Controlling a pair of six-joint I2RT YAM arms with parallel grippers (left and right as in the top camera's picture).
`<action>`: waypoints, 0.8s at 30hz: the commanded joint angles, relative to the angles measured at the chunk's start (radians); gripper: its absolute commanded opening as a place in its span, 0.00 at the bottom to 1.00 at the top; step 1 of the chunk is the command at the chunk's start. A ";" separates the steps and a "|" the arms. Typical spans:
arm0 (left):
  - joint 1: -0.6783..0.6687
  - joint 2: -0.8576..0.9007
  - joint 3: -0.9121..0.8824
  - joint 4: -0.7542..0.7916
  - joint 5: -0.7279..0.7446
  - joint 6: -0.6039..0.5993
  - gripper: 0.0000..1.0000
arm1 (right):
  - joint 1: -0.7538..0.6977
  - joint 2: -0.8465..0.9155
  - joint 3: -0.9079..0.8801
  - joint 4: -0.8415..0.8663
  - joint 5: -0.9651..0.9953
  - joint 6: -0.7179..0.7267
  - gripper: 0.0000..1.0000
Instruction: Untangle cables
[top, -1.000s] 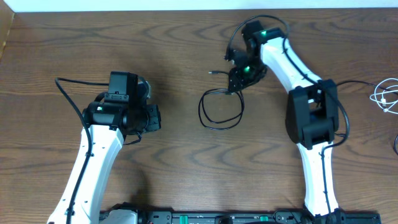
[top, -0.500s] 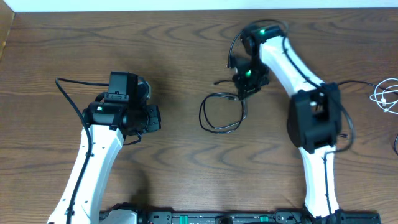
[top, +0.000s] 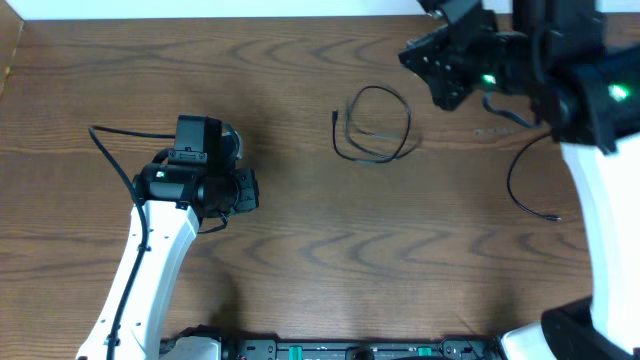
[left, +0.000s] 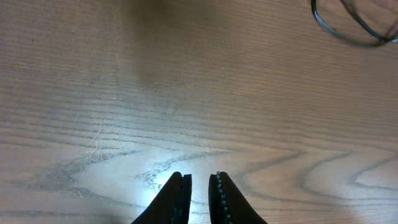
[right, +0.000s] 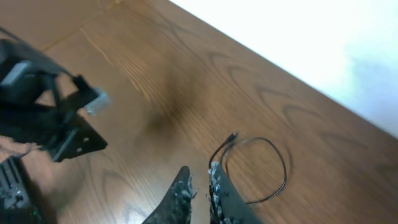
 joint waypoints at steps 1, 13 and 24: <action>-0.001 0.005 -0.006 -0.003 -0.003 -0.014 0.16 | -0.006 0.040 -0.019 -0.031 0.027 0.023 0.06; -0.001 0.005 -0.006 -0.004 -0.003 -0.013 0.16 | -0.006 0.105 -0.140 -0.058 0.268 0.055 0.41; -0.001 0.005 -0.006 -0.008 -0.003 -0.013 0.16 | -0.019 0.330 -0.206 -0.058 0.302 0.327 0.45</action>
